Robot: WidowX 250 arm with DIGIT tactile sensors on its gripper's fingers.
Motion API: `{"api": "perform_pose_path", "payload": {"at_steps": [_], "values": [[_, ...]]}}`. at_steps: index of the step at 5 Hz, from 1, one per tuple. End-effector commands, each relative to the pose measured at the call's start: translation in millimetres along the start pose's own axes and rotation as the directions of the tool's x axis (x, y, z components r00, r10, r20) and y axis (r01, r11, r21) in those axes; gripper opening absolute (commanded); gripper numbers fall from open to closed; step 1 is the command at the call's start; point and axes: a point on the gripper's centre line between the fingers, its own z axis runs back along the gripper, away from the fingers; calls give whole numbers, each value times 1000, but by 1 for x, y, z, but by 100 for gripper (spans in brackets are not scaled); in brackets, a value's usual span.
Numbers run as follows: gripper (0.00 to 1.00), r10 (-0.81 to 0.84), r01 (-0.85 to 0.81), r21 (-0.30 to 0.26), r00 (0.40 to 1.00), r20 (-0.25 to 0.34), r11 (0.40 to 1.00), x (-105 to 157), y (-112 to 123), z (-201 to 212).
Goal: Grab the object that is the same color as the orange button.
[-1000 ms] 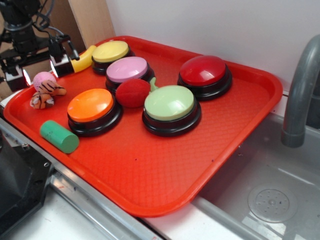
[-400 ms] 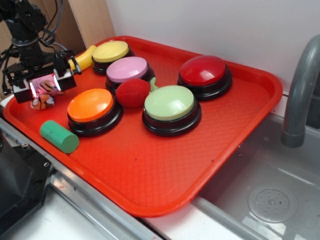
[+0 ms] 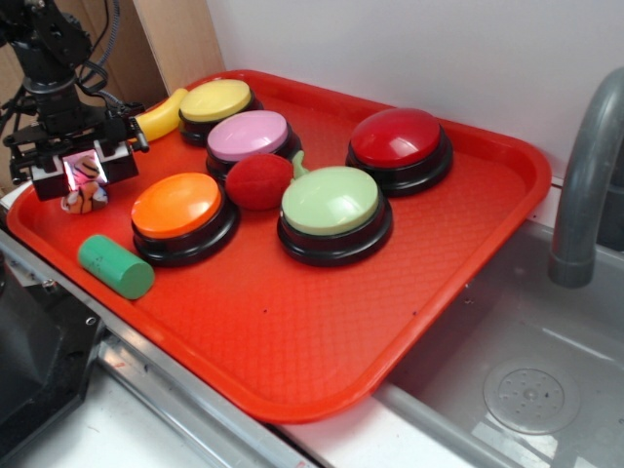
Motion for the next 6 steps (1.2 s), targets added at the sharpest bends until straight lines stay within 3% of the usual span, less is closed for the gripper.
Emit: {"api": "perform_pose_path", "payload": {"at_steps": [1, 2, 3, 4, 5, 6], "values": [[0, -104, 104, 19, 994, 18, 994, 4, 2, 42], [0, -308, 308, 46, 951, -13, 950, -3, -6, 88], [0, -508, 507, -65, 862, 3, 860, -23, -10, 122], [0, -697, 686, -188, 717, 5, 703, -48, -13, 144], [0, -773, 755, -222, 635, 12, 617, -66, -15, 150], [0, -801, 782, -201, 599, -17, 590, -76, -13, 147]]}}
